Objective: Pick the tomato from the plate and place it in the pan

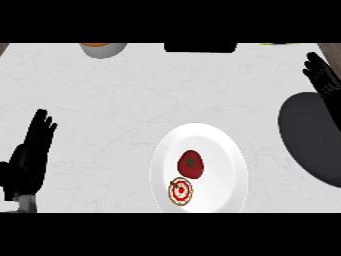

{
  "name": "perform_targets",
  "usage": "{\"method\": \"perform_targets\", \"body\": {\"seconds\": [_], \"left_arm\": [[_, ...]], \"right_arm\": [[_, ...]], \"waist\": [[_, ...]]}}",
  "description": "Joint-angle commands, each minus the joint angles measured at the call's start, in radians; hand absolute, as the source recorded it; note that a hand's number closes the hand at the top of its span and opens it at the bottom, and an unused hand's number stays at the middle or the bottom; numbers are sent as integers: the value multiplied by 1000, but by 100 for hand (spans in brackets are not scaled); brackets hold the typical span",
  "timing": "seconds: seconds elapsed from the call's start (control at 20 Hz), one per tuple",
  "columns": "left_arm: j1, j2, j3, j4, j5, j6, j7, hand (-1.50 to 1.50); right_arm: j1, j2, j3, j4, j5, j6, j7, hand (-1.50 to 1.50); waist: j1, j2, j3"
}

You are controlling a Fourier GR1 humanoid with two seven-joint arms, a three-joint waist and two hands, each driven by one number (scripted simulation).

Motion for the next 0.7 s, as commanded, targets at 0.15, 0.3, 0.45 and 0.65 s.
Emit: {"method": "perform_targets", "body": {"seconds": [0.15,0.3,0.45,0.65], "left_arm": [[-38,-31,-110,-76,-59,-47,-64,0],[-62,-63,-160,-54,-61,-71,-74,0],[-65,-93,-183,-37,-77,-64,-97,0],[-20,-129,-246,-56,-135,-42,-129,0]], "right_arm": [[0,233,80,-220,-47,-88,-18,150],[70,61,104,-162,229,-219,54,150],[351,290,122,-358,136,-345,-86,-150],[537,244,272,-581,301,-367,-58,-150]], "waist": [[-5,3,12],[-71,-2,1],[-63,2,11],[-28,6,10]]}}
